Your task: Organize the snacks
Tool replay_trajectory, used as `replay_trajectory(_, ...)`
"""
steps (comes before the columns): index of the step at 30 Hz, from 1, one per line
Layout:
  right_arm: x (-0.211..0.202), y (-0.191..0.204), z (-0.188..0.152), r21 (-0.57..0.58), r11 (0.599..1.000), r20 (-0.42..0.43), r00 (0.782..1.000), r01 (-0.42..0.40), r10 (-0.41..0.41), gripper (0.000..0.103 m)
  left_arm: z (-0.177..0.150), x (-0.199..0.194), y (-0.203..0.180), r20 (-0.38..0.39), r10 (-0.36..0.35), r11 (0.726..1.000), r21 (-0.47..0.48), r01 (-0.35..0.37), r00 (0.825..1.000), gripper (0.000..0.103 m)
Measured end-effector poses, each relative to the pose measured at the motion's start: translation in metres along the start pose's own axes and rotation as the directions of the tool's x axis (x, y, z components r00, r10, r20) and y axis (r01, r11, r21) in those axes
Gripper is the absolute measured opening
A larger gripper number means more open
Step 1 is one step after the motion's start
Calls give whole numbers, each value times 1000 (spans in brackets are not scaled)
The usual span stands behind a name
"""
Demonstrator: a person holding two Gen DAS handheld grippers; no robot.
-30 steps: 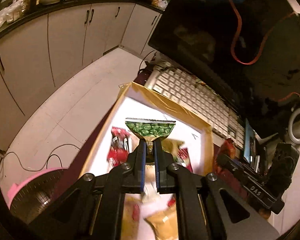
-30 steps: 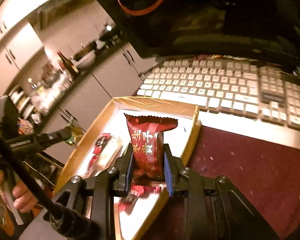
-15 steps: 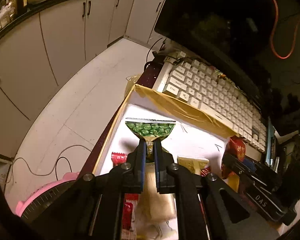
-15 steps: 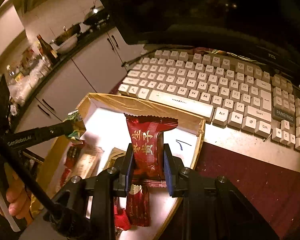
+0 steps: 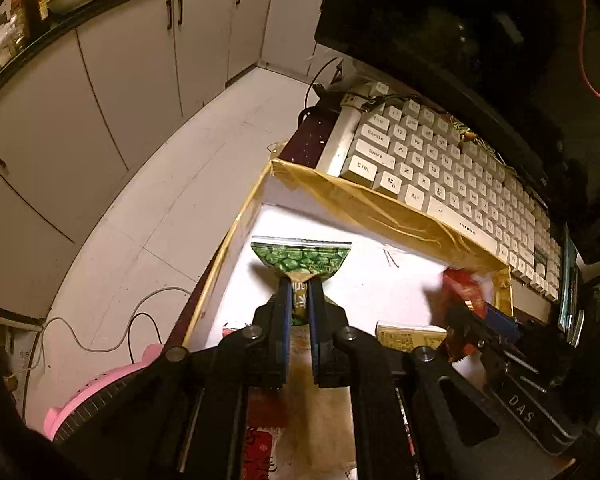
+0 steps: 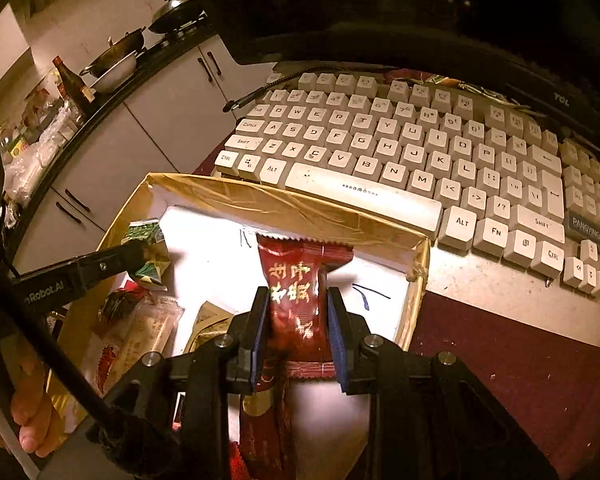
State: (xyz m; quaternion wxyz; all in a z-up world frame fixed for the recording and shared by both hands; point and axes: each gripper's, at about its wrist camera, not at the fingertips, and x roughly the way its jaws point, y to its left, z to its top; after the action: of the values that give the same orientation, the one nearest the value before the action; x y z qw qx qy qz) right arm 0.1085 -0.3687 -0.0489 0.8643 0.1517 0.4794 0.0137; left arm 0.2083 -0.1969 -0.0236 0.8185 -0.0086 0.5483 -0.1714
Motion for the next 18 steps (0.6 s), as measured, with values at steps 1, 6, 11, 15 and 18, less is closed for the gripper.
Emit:
replay_trajectory(1,-1,-1,0,4,1000,3,1000,-13,13,30,0,0,0,7,-4,1000,-4,4,1000,9)
replay_trajectory(6,-26,-10,-5,59,994,84,993,-88,83,36,-9,-11,-6,42,23,999,28,-24,999,21)
replay_trajectory(11,-92,-6,-58,72,980,243,956,-186,164,59,-58,-78,-20,252,54,994,77,-76,966,87)
replay_trajectory(15,-113,-1,-128,84,961,266,935,-265,235,63,-134,-118,-25,387,96,991,51,-125,917,88)
replay_trajectory(18,-114,3,-152,98,951,237,935,-293,264,64,-172,-122,-25,367,99,994,13,-111,925,88)
